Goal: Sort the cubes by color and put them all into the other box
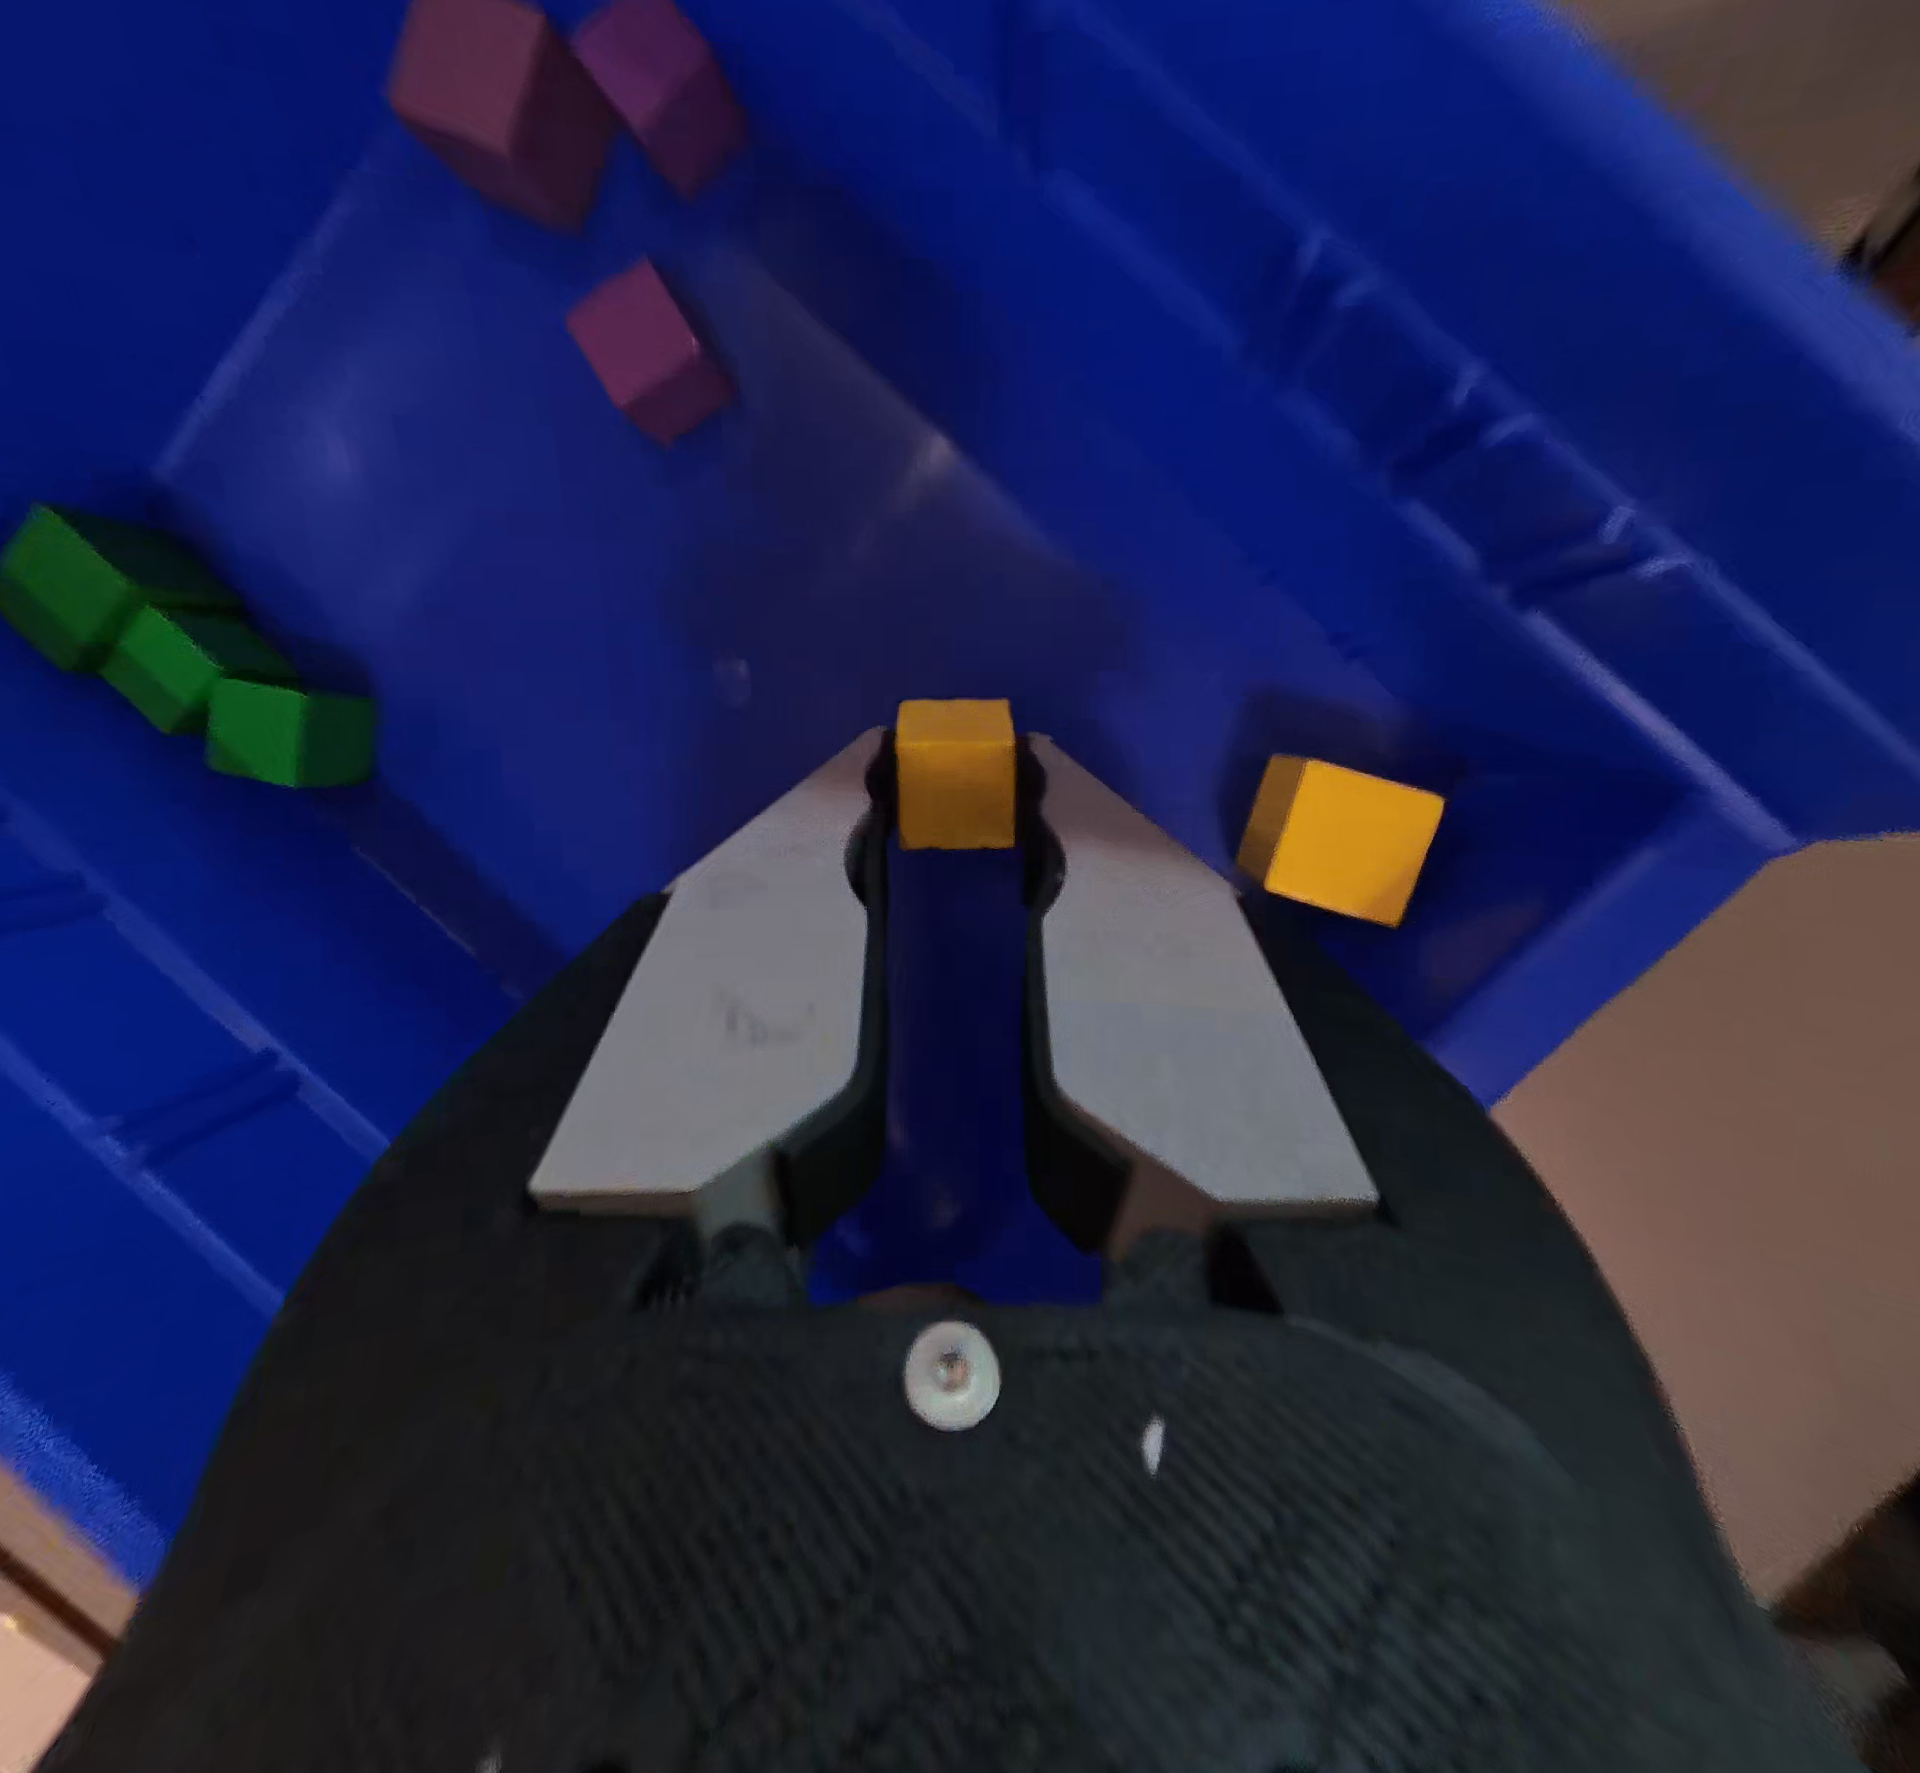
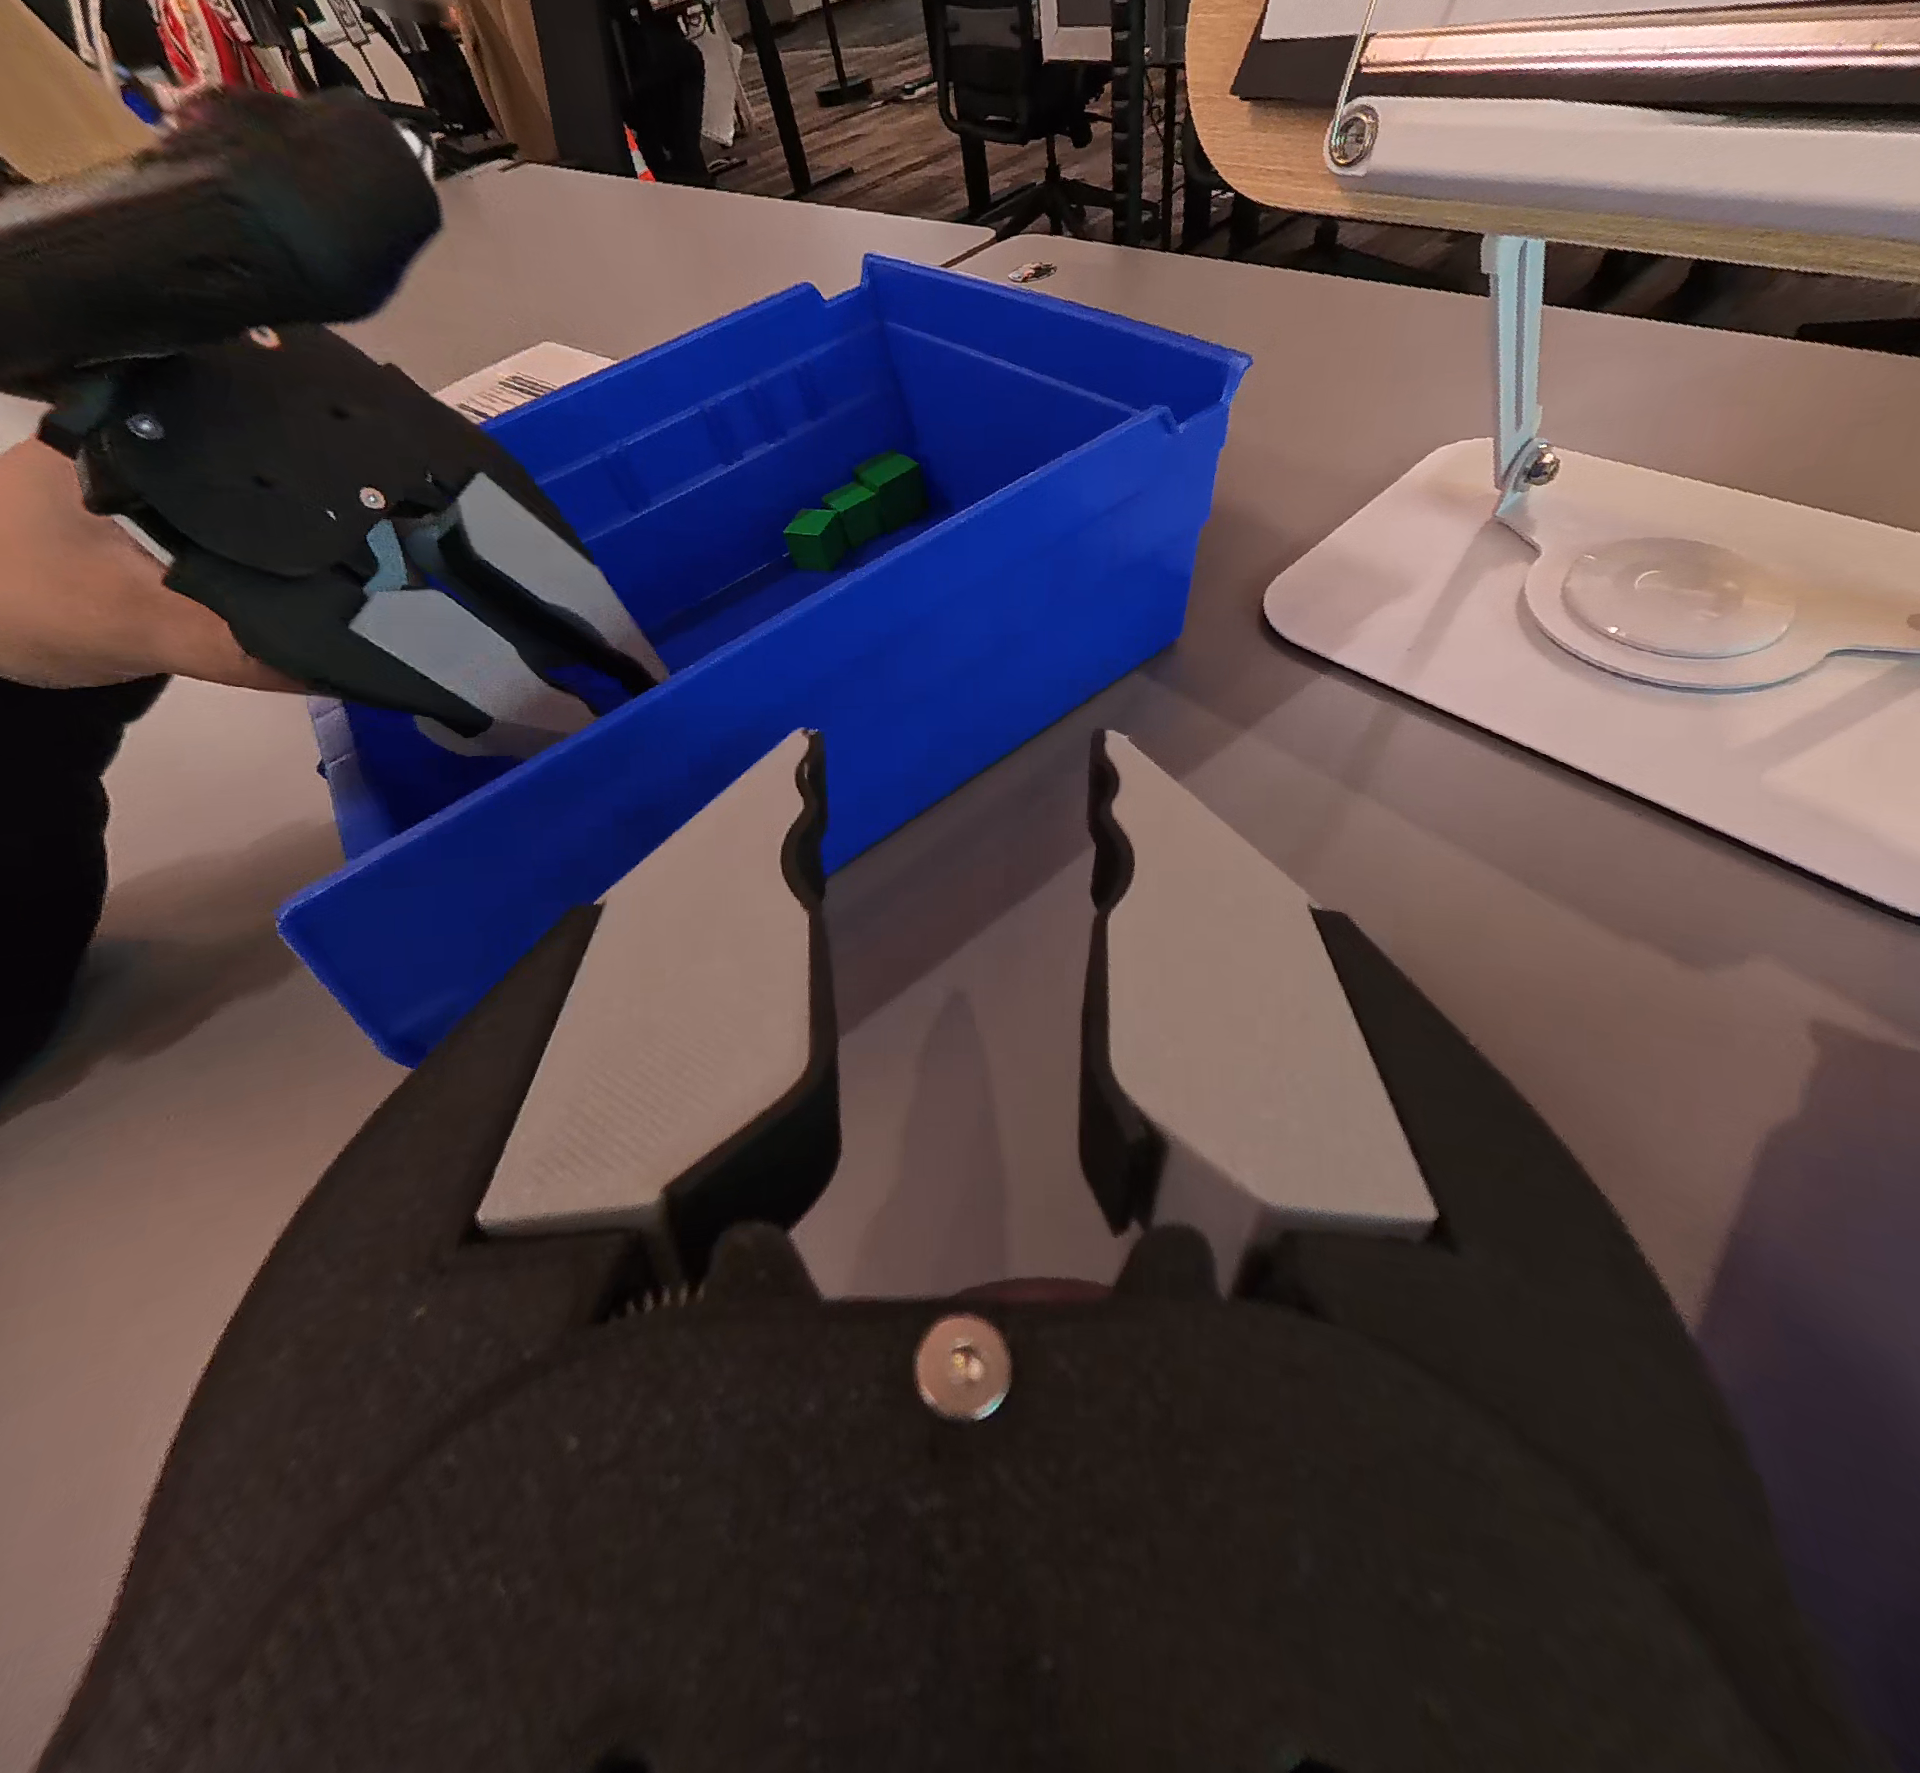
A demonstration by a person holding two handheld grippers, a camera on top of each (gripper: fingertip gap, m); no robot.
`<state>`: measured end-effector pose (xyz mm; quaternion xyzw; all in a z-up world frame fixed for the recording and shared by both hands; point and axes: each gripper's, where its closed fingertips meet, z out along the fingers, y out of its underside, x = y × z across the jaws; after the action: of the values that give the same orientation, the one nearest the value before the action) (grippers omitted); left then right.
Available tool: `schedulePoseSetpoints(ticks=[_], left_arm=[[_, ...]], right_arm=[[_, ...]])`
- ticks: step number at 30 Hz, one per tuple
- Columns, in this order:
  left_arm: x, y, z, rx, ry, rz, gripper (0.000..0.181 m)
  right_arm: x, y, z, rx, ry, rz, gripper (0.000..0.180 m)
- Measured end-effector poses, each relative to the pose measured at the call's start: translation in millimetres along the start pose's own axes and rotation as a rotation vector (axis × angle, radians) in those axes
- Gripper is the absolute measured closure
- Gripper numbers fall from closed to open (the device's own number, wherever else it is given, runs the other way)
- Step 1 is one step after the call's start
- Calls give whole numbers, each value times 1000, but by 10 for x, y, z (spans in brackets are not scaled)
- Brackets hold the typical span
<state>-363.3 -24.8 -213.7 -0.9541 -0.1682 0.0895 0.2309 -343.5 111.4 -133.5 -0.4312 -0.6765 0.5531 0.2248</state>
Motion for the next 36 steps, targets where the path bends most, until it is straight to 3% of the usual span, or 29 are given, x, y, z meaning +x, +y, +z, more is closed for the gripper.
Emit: schedulePoseSetpoints(ticks=[1,7,12,23,36], left_arm=[[-35,-81,-47,48,-31,2,160],[-154,-598,-384,401,-251,99,160],[170,-943,-638,667,-255,248,160],[609,-1048,-784,820,-214,483,160],[837,-1065,-858,911,-182,594,160]], right_arm=[[-8,-7,-5,3,-4,2,132],[-100,-47,-11,30,-61,24,131],[-340,-72,-2,57,-217,81,127],[-661,-95,-47,65,-492,227,123],[-868,-125,-119,61,-646,299,126]])
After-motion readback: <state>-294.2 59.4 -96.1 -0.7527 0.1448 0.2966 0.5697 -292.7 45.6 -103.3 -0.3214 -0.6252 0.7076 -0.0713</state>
